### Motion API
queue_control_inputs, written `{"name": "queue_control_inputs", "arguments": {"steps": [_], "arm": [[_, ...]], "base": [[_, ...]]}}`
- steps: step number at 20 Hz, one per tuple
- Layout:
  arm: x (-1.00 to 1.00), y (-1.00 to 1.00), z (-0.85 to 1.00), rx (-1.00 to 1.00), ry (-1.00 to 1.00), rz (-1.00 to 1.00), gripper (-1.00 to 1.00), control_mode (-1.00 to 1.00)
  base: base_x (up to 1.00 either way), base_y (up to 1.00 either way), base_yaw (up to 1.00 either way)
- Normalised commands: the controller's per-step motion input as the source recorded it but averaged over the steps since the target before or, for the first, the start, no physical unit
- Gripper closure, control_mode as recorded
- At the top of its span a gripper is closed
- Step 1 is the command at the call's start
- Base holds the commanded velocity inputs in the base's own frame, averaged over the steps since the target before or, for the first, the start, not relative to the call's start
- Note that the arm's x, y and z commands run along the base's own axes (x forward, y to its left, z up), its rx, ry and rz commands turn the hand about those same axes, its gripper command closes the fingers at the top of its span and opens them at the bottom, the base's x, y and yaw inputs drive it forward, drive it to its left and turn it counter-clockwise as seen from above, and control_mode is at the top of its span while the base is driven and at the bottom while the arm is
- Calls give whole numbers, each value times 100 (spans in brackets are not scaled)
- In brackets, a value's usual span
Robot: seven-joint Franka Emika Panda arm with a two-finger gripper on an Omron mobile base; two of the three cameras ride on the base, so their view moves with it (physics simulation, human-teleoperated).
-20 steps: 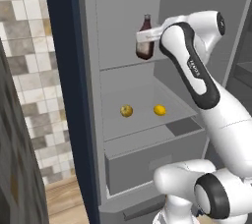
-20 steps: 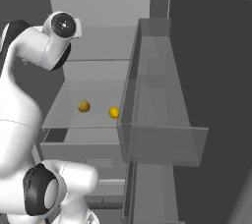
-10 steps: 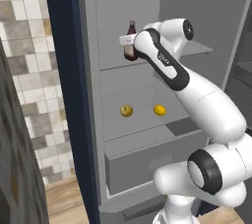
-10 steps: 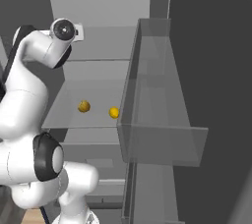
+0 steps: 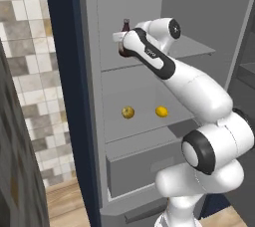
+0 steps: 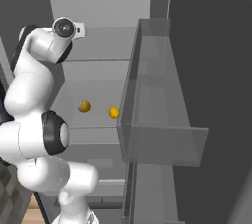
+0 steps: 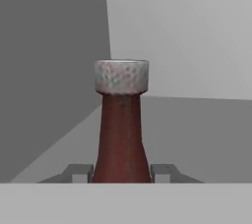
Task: Place the ketchup and condiment bottle from the counter to the top shelf of the fridge. If the existing items in the fridge are on the top shelf, move them to other shelves.
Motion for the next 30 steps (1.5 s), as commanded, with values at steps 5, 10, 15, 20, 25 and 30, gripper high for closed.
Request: {"name": "queue_control_inputs", "arguments": {"steps": [5, 10, 15, 20, 25, 30], "arm": [[39, 6, -20, 0, 1, 0, -100, -100], [-2, 0, 0, 0, 0, 0, -100, -100], [-30, 0, 0, 0, 0, 0, -100, -100], [-77, -7, 5, 0, 0, -4, -100, -100], [-100, -34, 27, 3, -3, -12, -100, -100], [-100, -51, 45, 7, -2, -21, -100, -100]], "base": [[0, 0, 0], [0, 0, 0], [0, 0, 0], [0, 0, 0], [0, 0, 0], [0, 0, 0]]}}
